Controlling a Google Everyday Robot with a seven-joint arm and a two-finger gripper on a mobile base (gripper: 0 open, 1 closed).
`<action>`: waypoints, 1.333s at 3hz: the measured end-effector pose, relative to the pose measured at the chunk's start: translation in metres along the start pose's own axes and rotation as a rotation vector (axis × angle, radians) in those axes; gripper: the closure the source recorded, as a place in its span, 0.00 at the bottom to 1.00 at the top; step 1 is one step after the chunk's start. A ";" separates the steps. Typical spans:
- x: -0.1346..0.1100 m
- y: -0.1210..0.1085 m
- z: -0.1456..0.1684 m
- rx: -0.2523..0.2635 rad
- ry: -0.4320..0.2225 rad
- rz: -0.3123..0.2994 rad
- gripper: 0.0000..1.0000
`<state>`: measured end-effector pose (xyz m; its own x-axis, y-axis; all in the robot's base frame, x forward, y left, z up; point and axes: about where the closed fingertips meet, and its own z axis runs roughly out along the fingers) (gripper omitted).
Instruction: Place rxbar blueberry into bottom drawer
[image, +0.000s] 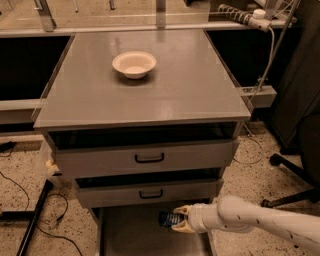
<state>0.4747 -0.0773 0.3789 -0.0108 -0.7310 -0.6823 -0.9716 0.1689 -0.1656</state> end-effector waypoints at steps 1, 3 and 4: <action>0.011 -0.015 0.008 0.056 -0.176 0.029 1.00; 0.032 -0.023 0.017 0.018 -0.367 0.073 1.00; 0.032 -0.023 0.017 0.017 -0.367 0.073 1.00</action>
Offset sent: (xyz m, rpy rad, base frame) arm 0.0151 -0.0230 -0.0433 0.5927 0.0347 0.0598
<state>0.5007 -0.0936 0.3489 0.0086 -0.4319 -0.9019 -0.9672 0.2254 -0.1171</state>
